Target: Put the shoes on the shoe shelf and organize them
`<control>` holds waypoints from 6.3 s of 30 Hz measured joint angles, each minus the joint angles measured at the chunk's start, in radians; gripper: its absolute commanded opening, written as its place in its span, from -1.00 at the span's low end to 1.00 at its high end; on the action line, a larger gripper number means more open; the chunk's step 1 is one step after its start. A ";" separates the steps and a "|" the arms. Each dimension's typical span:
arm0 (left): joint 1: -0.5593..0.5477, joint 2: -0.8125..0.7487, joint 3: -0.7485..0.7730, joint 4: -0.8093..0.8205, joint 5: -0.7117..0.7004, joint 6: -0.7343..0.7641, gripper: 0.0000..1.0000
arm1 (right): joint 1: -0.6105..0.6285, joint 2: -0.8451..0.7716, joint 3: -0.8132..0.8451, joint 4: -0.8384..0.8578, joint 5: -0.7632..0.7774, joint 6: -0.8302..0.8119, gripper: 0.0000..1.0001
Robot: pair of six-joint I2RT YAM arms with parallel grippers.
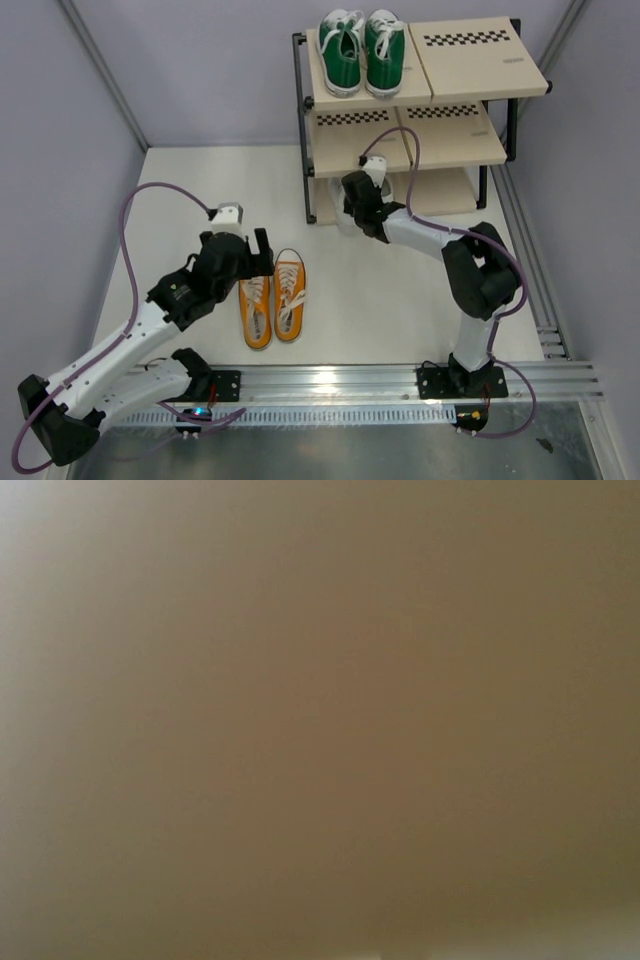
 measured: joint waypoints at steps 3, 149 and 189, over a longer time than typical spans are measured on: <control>0.000 0.000 0.000 0.000 0.006 0.000 0.84 | 0.000 -0.014 -0.018 0.009 -0.018 -0.009 0.29; 0.141 -0.157 -0.037 -0.338 -0.072 -0.269 0.92 | 0.657 -0.177 -0.204 -0.531 0.062 0.575 -0.94; 0.141 -0.153 -0.052 -0.294 -0.065 -0.259 0.93 | -0.029 -0.520 0.018 -0.391 0.060 -0.121 -0.94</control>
